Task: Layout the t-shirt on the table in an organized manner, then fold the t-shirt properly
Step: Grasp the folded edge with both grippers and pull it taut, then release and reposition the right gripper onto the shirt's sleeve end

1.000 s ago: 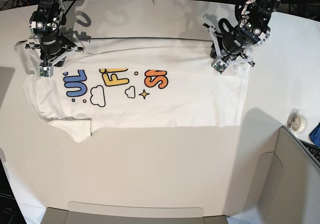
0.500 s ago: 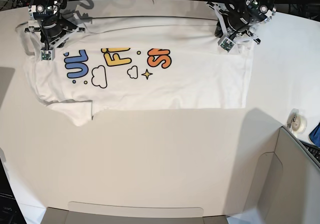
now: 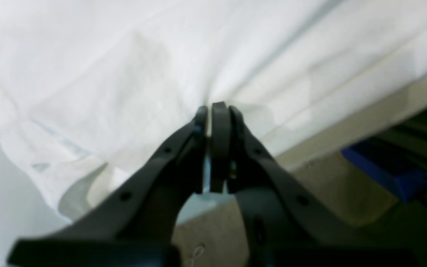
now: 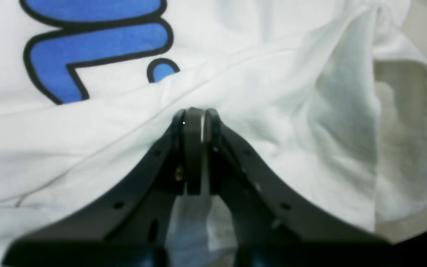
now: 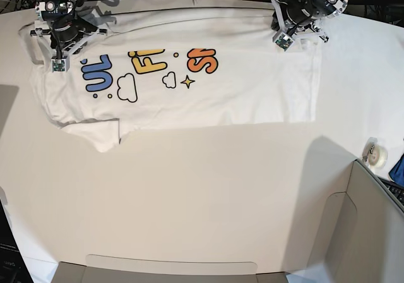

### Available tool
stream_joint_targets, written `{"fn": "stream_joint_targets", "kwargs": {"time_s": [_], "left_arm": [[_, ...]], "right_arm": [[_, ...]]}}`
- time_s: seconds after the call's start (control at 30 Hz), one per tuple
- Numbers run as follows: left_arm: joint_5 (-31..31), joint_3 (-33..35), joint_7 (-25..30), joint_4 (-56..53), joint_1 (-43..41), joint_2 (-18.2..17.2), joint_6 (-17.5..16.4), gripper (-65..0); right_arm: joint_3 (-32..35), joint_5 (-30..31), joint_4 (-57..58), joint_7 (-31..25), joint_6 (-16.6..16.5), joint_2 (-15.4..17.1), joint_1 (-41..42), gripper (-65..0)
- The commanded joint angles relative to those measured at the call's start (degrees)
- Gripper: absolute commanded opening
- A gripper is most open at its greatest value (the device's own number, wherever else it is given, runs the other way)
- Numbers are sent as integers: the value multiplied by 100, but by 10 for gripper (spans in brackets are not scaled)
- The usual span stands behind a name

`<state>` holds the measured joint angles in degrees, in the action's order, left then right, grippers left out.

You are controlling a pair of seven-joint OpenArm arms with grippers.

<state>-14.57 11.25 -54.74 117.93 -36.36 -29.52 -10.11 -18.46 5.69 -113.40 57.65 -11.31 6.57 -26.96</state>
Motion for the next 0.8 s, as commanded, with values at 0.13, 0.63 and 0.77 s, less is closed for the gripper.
{"fn": "stream_joint_targets", "kwargs": {"time_s": [0.13,0.63,0.77], "left_arm": [[99,-601,28,168,-43,-42,22,-509],[81,-1015,195,194,502,-24,22,-485],[81,-1006,186,194,642,134,13,-485]], "right_arm": [[-84,-134,-400,-20,63,51,195,-629],[575,-319,-418,86,89,438,1716,-321],[2483,-1365,-286,631,107,1097,2692,-293]]}}
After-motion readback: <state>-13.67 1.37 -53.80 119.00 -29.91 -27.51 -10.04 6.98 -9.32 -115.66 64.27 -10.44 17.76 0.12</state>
